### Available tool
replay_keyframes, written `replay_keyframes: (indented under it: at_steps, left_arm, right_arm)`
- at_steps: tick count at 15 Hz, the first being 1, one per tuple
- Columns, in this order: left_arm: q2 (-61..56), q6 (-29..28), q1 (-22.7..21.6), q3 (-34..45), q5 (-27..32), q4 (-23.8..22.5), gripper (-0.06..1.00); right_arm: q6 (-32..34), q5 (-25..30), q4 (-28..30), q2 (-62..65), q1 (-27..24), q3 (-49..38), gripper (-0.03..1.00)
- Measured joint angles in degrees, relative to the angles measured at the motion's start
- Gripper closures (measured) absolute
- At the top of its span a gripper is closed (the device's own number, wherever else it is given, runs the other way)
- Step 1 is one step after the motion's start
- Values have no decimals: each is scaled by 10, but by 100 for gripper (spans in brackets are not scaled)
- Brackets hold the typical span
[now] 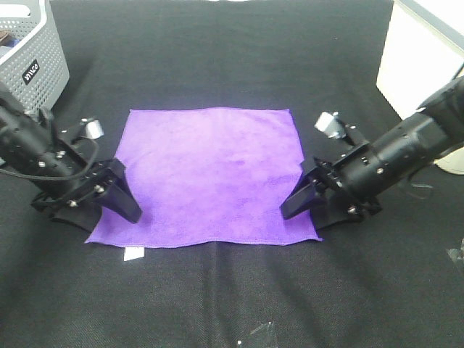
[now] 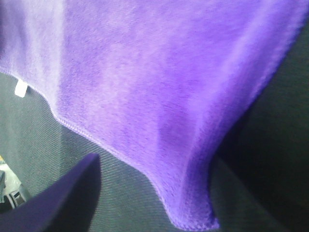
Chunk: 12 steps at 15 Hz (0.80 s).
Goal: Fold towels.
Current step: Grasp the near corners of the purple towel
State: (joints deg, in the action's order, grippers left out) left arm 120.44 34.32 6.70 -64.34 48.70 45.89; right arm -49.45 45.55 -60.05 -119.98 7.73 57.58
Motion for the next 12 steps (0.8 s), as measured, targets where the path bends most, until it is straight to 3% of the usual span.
replay_keyframes:
  at_steps: [3,5,9,10,12]
  left_arm:
    - [0,-10,10,0,-7,3,30]
    - [3,-13,10,0,-13,3,43]
    - [13,-13,10,3,-16,-6,86]
    - [14,-10,11,3,-14,-10,94]
    - [14,-6,13,3,-8,-22,94]
  right_arm:
    - [0,-11,-2,-4,7,0,47]
    - [1,-18,-1,-7,7,0,59]
    - [12,-38,7,-10,7,-1,94]
    - [13,-36,7,-10,7,-1,96]
    - [16,-32,8,-10,7,-1,96]
